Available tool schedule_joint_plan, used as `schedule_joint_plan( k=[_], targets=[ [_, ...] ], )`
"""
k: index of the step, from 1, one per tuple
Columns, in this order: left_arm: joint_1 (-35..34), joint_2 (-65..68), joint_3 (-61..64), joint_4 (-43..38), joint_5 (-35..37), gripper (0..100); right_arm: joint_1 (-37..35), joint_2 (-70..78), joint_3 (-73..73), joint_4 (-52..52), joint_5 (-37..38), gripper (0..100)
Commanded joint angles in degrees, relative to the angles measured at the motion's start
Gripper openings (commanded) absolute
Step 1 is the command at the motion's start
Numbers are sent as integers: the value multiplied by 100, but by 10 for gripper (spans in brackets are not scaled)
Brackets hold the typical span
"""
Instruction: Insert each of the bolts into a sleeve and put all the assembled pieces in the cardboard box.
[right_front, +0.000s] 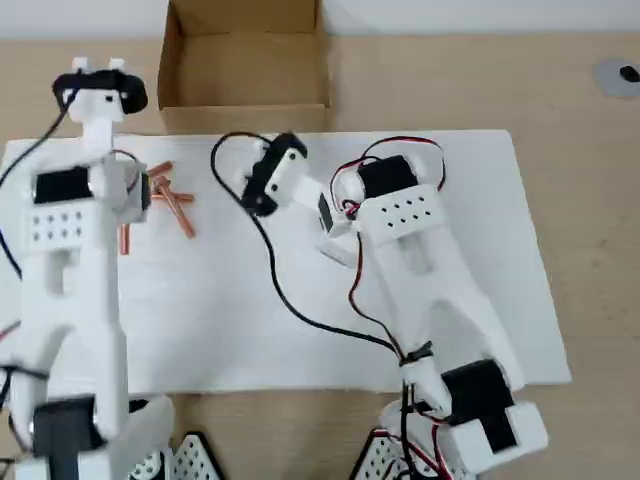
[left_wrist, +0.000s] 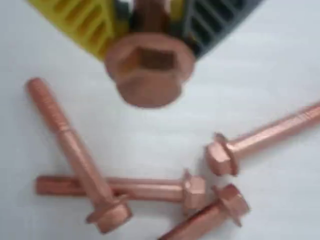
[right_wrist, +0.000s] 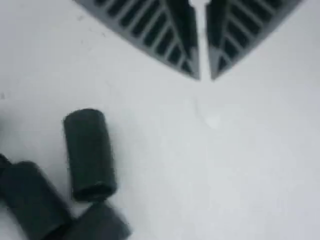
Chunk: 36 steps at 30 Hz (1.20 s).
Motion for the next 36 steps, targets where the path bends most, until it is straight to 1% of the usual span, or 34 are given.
schedule_joint_plan(
  k=[1,3,5,10,15,21,26,32,36],
  targets=[
    [158,-1103,818,-440,607,11,470,391,-13,53,360,91],
    [211,-1648,1222,-545,879,11,787,708,-48,18,554,157],
    [229,-2220,1600,-668,1073,11,1024,1015,-171,18,791,192],
    [193,-3538,2523,-1020,1407,11,1270,1666,-576,62,1284,196],
    [193,-4664,3235,-1020,1424,10,1165,1859,-1112,360,1319,196],
    [202,-5490,3815,-1011,1424,9,1024,1833,-1657,905,1108,196],
    [229,-5596,4062,-1020,1433,8,822,1833,-1780,1020,738,196],
    [211,-5604,4167,-1029,1582,8,233,1877,-1771,571,105,196],
    [229,-5640,4273,-1029,1582,9,75,1886,-1613,88,-185,196]
  ],
)
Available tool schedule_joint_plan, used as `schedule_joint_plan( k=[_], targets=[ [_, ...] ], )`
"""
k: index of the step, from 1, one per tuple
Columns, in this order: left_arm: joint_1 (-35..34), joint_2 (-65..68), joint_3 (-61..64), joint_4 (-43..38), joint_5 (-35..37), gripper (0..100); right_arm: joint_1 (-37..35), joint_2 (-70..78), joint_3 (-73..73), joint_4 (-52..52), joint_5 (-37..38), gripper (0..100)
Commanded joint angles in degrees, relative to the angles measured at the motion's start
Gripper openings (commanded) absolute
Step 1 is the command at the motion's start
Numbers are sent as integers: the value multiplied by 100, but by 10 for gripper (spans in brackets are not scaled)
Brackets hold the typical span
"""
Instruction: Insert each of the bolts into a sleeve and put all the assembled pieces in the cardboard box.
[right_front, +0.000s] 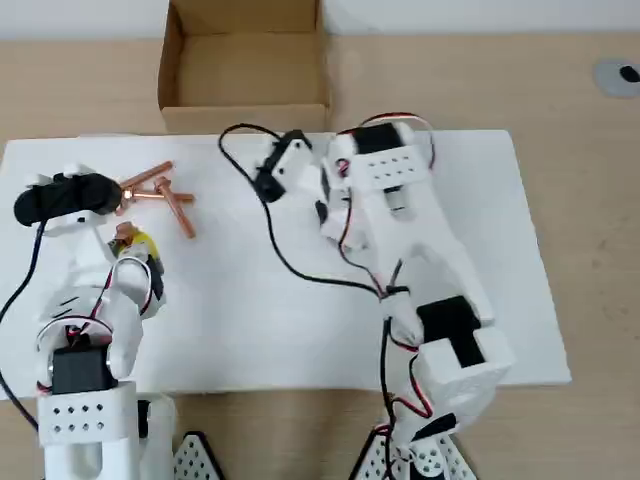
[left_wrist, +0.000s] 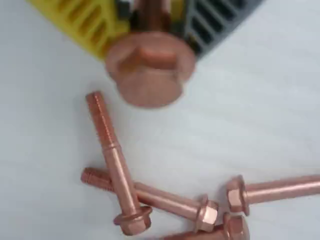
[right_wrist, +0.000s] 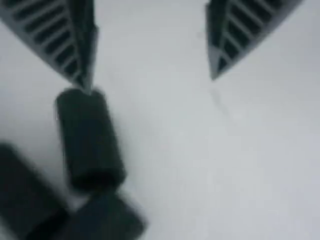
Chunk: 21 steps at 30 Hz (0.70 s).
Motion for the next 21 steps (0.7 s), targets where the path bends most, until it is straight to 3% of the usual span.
schedule_joint_plan(
  k=[1,21],
  targets=[
    [53,-119,0,-132,53,9,-145,-31,-40,-396,-211,196],
    [53,-119,0,-123,53,9,365,1068,-66,-651,-158,196]
  ],
)
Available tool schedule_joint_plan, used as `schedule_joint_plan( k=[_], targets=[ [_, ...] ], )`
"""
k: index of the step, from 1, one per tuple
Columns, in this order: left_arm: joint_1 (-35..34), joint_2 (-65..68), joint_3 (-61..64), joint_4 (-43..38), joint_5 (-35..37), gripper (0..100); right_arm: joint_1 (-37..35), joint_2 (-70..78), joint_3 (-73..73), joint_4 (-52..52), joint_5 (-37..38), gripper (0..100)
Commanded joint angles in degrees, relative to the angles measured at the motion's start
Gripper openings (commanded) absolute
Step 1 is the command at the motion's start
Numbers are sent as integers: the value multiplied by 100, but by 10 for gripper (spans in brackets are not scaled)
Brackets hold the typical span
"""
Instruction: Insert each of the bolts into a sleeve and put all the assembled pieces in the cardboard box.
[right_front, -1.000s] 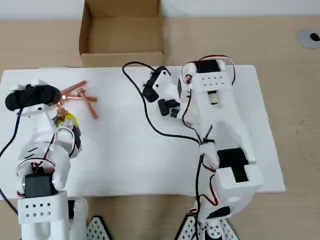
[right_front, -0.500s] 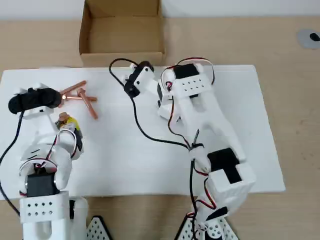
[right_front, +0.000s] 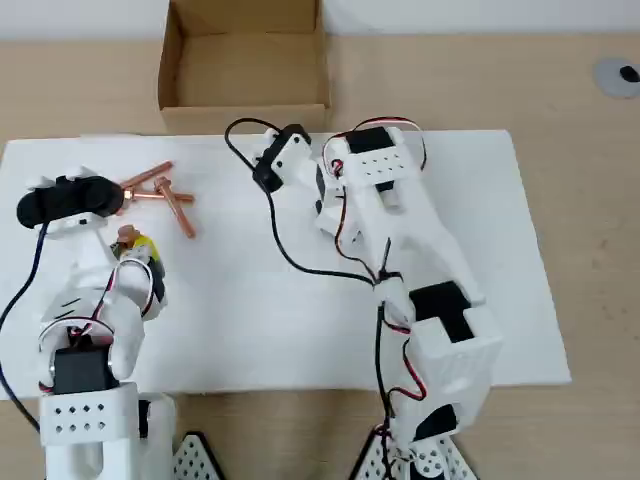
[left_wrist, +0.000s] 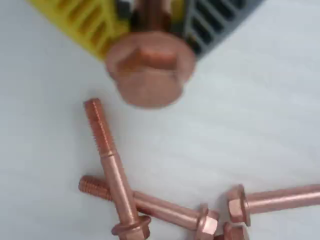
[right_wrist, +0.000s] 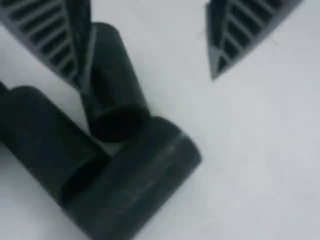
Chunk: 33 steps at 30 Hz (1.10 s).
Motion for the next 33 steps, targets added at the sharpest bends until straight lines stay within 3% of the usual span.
schedule_joint_plan(
  k=[1,21,28,33],
  targets=[
    [53,-92,-70,-132,35,9,242,251,13,9,26,196],
    [62,-92,-70,-97,35,9,259,286,-207,510,448,193],
    [62,-92,-70,-97,35,9,268,286,-163,510,352,16],
    [62,-92,-70,-97,35,9,268,259,-198,501,105,10]
  ],
)
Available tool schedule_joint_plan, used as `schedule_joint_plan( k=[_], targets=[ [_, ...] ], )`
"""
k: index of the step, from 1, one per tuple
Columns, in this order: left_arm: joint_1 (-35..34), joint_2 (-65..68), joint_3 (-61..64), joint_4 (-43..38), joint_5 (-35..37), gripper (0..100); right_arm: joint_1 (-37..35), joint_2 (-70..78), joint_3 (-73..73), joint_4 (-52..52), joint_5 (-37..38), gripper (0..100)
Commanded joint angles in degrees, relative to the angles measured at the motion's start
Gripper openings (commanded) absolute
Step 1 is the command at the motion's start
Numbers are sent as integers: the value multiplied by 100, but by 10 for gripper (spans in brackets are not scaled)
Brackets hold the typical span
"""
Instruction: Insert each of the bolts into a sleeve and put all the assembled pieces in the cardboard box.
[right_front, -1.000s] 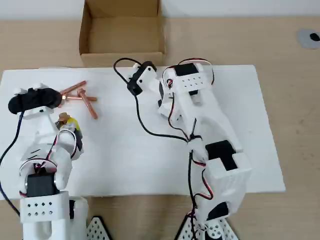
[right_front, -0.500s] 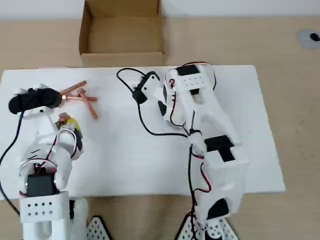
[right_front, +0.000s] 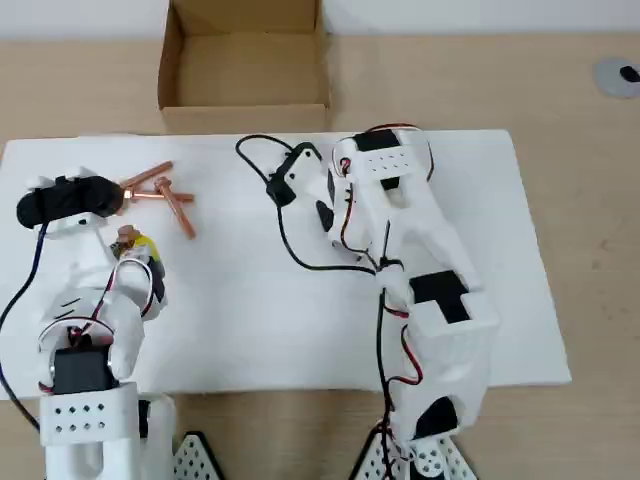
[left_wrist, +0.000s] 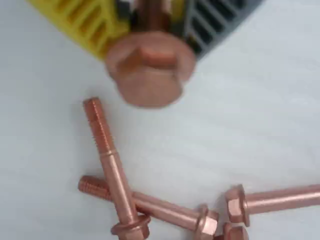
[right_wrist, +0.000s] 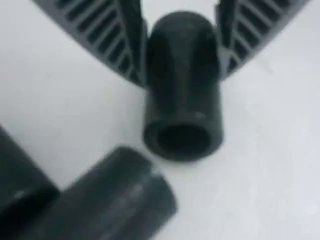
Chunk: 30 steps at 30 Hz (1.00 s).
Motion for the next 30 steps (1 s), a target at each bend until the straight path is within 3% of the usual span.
schedule_joint_plan(
  k=[1,9,17,20,25,30],
  targets=[
    [53,-92,-70,-105,26,9,84,-75,-119,53,-176,10],
    [141,-92,-114,-105,26,8,136,-462,-1015,677,-668,10],
    [967,-101,-255,-88,70,8,-119,-2229,-2624,1714,-738,10],
    [1055,-101,-396,-97,440,7,-312,-3213,-2958,1837,-1064,10],
    [1046,-110,-633,-26,510,8,-637,-5121,-2422,1846,-1626,10],
    [1073,-110,-721,369,905,9,-708,-6993,22,1829,-2426,10]
  ],
)
